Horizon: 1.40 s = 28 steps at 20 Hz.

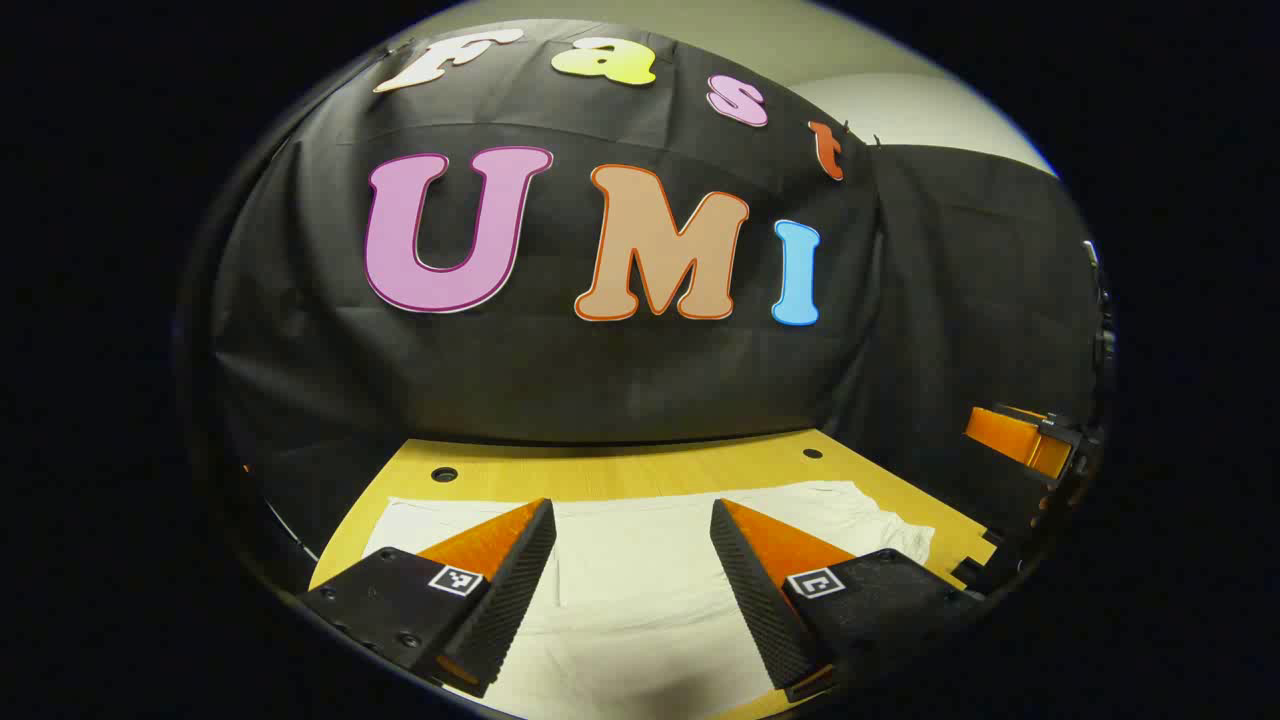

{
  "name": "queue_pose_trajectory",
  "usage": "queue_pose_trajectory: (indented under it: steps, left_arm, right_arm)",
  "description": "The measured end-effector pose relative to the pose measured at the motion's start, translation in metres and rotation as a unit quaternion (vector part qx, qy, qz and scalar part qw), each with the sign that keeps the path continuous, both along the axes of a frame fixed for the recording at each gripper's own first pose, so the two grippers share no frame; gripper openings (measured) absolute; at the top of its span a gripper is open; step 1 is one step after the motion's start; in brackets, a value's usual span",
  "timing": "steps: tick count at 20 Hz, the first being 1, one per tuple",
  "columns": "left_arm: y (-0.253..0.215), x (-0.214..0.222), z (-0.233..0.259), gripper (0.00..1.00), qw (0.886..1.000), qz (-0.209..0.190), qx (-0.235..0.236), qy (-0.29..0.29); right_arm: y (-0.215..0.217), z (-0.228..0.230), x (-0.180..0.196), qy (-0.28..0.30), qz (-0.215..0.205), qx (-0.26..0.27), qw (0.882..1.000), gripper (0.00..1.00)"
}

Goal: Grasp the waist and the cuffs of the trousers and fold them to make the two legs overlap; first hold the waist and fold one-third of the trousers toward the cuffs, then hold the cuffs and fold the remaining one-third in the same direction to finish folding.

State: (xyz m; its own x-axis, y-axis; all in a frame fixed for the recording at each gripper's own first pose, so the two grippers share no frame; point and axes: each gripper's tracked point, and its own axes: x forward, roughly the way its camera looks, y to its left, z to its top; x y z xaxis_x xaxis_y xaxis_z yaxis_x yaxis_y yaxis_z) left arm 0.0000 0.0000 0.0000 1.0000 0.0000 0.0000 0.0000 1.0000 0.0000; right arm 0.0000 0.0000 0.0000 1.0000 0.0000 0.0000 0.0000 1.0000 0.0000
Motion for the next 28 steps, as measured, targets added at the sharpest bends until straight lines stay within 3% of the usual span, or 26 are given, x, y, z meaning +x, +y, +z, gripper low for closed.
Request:
queue_pose_trajectory:
  steps: [20, 25, 28]
  left_arm:
    - [0.032, -0.017, -0.016, 0.94, 1.0, 0.027, 0.005, 0.011]
    - [0.056, -0.025, -0.037, 0.94, 0.999, 0.025, 0.008, 0.035]
    - [0.074, -0.034, -0.06, 0.94, 0.997, 0.005, 0.038, 0.073]
  right_arm:
    - [-0.003, -0.009, 0.002, 0.01, 0.002, -0.029, 1.0, 0.97]
    - [0.005, -0.016, 0.005, 0.014, 0.008, -0.036, 0.999, 0.98]
    - [0.011, -0.021, 0.009, 0.019, 0.012, -0.039, 0.999, 0.97]
